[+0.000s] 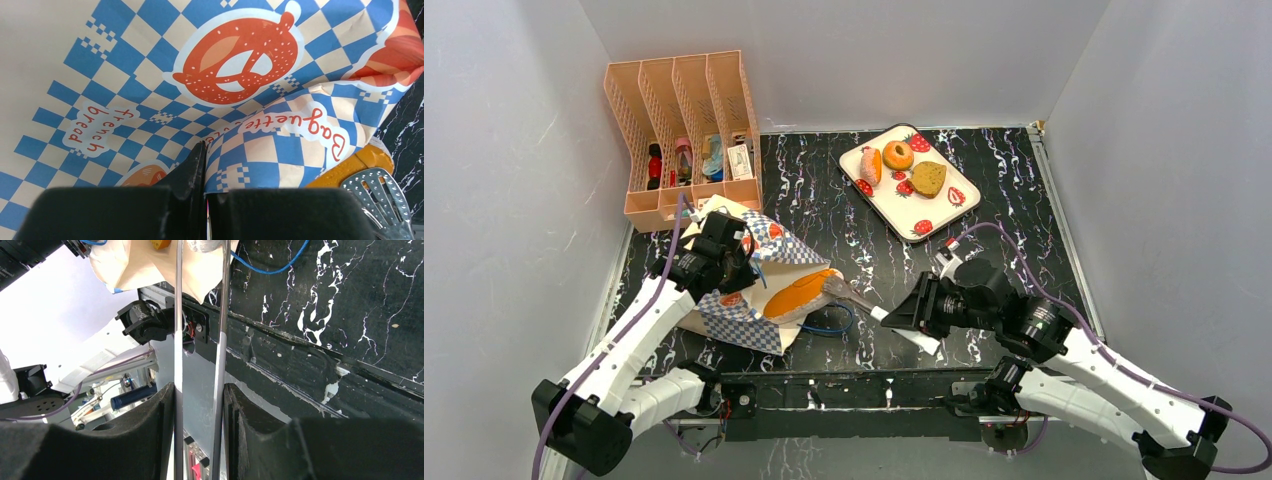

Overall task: Take the fake bread out of the paper bag
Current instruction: Pick up the fake bread from the paper bag.

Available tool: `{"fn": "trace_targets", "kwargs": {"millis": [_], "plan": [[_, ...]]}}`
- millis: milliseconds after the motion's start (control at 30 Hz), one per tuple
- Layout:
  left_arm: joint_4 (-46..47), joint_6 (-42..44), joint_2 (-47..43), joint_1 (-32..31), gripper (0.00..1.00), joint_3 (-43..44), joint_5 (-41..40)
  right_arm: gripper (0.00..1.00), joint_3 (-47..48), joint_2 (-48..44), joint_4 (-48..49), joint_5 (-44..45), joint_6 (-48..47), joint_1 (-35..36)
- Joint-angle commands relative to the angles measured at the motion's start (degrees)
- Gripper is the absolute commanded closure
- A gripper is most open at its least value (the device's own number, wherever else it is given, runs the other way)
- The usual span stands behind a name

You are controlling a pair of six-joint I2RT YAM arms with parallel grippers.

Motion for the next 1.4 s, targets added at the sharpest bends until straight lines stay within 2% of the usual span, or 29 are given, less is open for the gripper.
{"fn": "trace_targets", "kwargs": {"millis": [0,400,1000,1200,1367], "plan": [[-2.3,0.1,0.3,-0.2,1.0,1.8,-1.8,1.0,5.3,-2.0,3.1,1.7,1.2,-0.1],[-2.9,-0.6,2.9,-0.1,1.0,2.9,-3.1,1.0,10.3,-4.0,-2.4,4.8,1.4,-0.1],[-4.6,-4.2,12.3,-0.1,1.0,7.7,-6.0,1.0,15.5,-8.4,-12.1,9.3,1.4,-0.1],[-4.2,-4.6,13.9,-0.1,1.0,7.7,-6.0,1.0,18.5,-10.2,-16.8,12.6,2.3,0.2],[-2.3,-4.3,14.6,-0.1,1.0,5.7,-5.1,1.0,22.1,-12.9,-21.8,19.1,5.0,1.5]]}}
